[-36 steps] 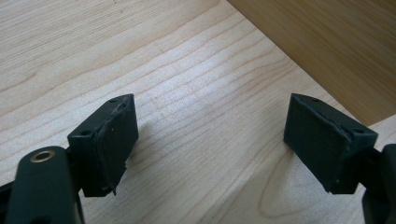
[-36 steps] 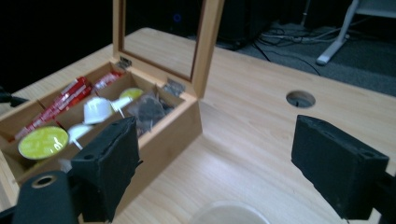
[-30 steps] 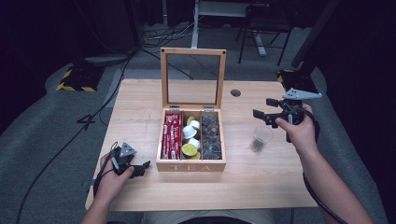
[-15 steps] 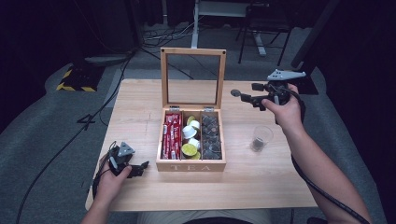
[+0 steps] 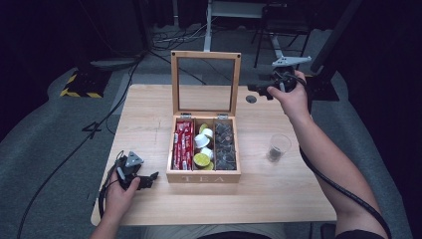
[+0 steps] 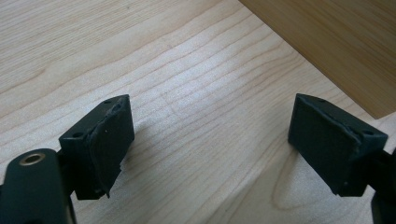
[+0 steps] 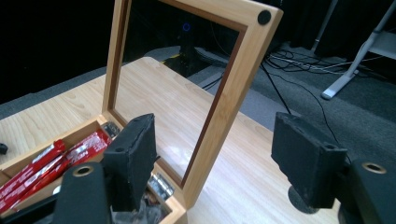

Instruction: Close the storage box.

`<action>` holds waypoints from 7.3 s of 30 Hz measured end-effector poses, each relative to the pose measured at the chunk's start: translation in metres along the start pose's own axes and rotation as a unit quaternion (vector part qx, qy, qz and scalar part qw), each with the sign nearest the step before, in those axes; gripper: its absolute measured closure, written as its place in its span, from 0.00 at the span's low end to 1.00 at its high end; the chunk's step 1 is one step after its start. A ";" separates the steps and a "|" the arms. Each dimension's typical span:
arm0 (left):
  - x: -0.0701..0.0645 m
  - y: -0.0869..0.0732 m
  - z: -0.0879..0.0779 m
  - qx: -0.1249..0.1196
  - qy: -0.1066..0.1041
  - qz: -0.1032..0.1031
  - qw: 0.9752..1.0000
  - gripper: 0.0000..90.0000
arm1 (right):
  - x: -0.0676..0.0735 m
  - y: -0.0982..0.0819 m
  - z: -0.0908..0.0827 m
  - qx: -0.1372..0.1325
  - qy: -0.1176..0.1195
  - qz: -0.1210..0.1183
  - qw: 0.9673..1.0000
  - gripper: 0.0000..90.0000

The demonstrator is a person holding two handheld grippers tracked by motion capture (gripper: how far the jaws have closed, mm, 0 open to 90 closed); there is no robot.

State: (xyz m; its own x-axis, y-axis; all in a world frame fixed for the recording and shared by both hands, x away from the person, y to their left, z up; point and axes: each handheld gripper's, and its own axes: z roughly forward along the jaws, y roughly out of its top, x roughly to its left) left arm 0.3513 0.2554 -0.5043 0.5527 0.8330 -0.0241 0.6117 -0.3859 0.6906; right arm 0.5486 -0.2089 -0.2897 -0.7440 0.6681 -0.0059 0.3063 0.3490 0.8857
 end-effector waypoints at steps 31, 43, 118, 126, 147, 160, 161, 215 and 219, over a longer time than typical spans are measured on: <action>0.000 0.000 0.000 0.001 -0.002 0.000 1.000 0.16 | -0.035 0.031 0.075 -0.017 -0.008 0.053 0.998 0.47; 0.001 0.000 -0.001 0.002 -0.004 0.001 1.000 0.17 | -0.035 0.043 0.088 -0.023 0.004 0.059 0.998 0.61; 0.000 -0.001 0.000 0.000 -0.002 0.000 1.000 0.16 | 0.116 -0.058 -0.042 -0.003 0.086 -0.145 0.986 0.59; 0.000 0.001 0.001 0.002 0.000 0.001 1.000 0.15 | 0.129 -0.077 -0.043 -0.008 0.070 -0.162 0.984 0.56; 0.000 0.001 0.001 0.001 0.001 0.001 1.000 0.15 | 0.150 -0.122 -0.041 0.022 0.054 -0.171 0.984 0.44; 0.000 0.001 0.001 0.002 0.001 0.002 1.000 0.15 | 0.157 -0.146 -0.038 0.023 0.046 -0.161 0.986 0.43; 0.000 0.001 0.001 0.002 0.001 0.002 1.000 0.15 | 0.157 -0.147 -0.038 0.025 0.047 -0.158 0.986 0.43; 0.000 0.001 0.001 0.001 -0.002 0.003 1.000 0.14 | 0.111 -0.142 -0.072 0.010 0.104 -0.029 0.994 0.23; 0.000 0.001 0.001 0.002 -0.002 0.004 1.000 0.14 | 0.094 -0.143 -0.090 0.015 0.092 -0.026 0.995 0.17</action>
State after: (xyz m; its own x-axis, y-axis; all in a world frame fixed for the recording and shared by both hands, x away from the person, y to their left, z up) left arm 0.3524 0.2552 -0.5046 0.5599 0.8283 -0.0220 0.6092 -0.3935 0.6885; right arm 0.3819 -0.2551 -0.3751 -0.8544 0.5183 0.0365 0.2808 0.4015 0.8717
